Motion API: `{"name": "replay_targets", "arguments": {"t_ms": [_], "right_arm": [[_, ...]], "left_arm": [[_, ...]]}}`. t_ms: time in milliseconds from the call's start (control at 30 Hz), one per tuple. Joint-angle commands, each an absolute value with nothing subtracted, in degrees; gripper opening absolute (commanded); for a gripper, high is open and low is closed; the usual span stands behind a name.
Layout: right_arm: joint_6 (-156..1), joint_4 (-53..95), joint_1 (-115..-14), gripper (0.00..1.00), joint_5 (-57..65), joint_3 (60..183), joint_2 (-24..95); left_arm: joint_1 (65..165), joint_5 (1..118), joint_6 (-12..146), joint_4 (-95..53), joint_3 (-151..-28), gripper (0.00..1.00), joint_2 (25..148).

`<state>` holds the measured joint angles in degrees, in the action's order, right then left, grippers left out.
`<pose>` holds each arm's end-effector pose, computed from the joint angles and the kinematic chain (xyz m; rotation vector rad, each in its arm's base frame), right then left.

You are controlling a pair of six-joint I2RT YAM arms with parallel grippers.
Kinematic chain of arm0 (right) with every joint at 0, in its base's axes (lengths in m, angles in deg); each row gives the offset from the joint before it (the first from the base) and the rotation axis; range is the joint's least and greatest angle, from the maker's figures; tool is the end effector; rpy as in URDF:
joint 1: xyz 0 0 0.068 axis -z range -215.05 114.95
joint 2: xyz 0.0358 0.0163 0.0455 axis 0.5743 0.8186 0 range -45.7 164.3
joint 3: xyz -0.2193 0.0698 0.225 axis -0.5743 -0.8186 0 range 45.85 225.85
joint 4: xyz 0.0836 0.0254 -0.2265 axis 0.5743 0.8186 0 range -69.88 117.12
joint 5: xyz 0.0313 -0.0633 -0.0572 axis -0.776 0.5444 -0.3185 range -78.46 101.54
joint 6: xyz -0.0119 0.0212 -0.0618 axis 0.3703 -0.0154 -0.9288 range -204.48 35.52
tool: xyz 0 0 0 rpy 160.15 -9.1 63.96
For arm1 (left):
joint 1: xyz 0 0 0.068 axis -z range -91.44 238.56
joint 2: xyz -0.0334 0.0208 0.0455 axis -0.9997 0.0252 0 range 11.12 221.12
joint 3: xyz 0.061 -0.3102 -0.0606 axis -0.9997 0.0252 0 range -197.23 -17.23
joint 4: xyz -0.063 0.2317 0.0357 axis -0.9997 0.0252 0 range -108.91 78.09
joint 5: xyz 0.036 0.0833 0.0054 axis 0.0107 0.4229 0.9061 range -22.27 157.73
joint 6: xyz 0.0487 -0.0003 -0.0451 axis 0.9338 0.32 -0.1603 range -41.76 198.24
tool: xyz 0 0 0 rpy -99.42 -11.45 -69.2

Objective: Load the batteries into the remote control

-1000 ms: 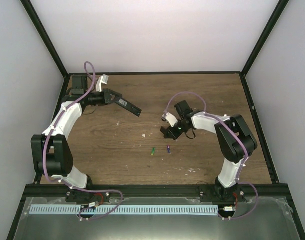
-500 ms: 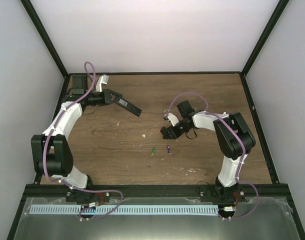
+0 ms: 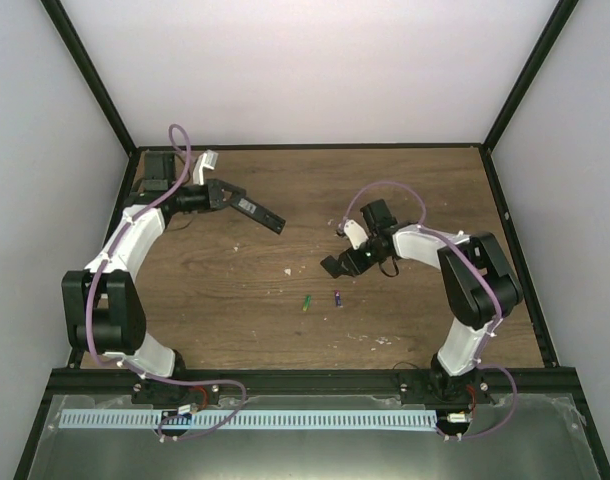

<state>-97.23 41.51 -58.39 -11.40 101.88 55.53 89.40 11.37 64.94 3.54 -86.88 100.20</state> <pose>0.2957 0.1500 0.1922 -0.9485 2.5431 0.5998 0.3231 -0.0485 0.3408 0.2757 2.1757 -1.2510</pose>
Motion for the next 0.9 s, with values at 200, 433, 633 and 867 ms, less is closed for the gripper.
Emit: {"name": "replay_targets", "arguments": {"t_ms": [200,433,633,867], "right_arm": [[-95.0,45.3,-60.2,0.40,-5.6,100.8,47.1],[-89.0,48.4,-64.3,0.41,-5.9,102.4,45.5],[-76.6,56.3,-68.4,0.38,-10.4,106.5,48.4],[-65.8,58.0,-73.4,0.38,-13.5,109.5,50.7]], "left_arm": [[89.7,8.6,57.4,-11.4,-65.6,0.00,88.8],[89.7,10.2,52.2,-17.8,-55.6,0.00,81.8],[89.7,11.0,53.0,-16.0,-52.9,0.00,78.5],[89.7,12.1,55.4,-12.0,-51.6,0.00,76.0]]}}
